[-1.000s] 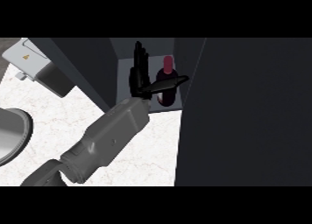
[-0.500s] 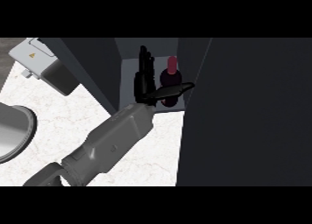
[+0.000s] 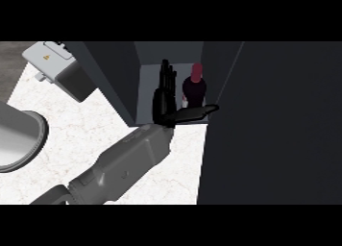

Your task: Pick up the wine, place it into the cabinet and close the cabinet

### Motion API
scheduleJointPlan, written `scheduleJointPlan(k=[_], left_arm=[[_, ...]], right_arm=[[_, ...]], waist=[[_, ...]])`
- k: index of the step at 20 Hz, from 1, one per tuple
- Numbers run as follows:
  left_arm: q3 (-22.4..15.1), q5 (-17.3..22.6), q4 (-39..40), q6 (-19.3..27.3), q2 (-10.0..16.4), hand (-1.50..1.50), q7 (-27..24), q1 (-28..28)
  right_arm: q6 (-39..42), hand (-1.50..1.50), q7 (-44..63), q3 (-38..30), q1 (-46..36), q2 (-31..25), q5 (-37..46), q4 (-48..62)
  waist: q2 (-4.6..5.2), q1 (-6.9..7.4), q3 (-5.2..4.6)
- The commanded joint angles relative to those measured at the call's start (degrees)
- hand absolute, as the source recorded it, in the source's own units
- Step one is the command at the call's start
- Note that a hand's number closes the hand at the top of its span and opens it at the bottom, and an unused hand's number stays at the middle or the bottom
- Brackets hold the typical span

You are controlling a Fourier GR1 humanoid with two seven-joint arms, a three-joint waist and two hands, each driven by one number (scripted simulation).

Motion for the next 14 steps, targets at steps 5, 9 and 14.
scheduleJointPlan(k=[5, 9, 14], left_arm=[[-0.48, -4.10, -6.89, 3.69, -0.11, -1.50, -2.74, 4.86], [1.52, -10.14, -9.37, 2.86, 0.39, -1.50, -2.79, 9.76], [3.39, -14.92, -17.23, 2.62, 4.36, -1.50, 1.03, 12.24]], right_arm=[[-0.56, -1.50, -1.88, -2.63, -1.63, -0.15, 0.63, 4.39], [-3.83, -1.50, 5.17, 1.28, -3.29, 0.44, 2.52, -1.13], [-1.19, -1.50, 0.14, 0.87, 4.96, 0.75, 1.20, -3.85]], waist=[[-0.34, 1.83, 0.01], [-0.62, 2.72, -0.01], [-0.64, 2.51, 0.03]])
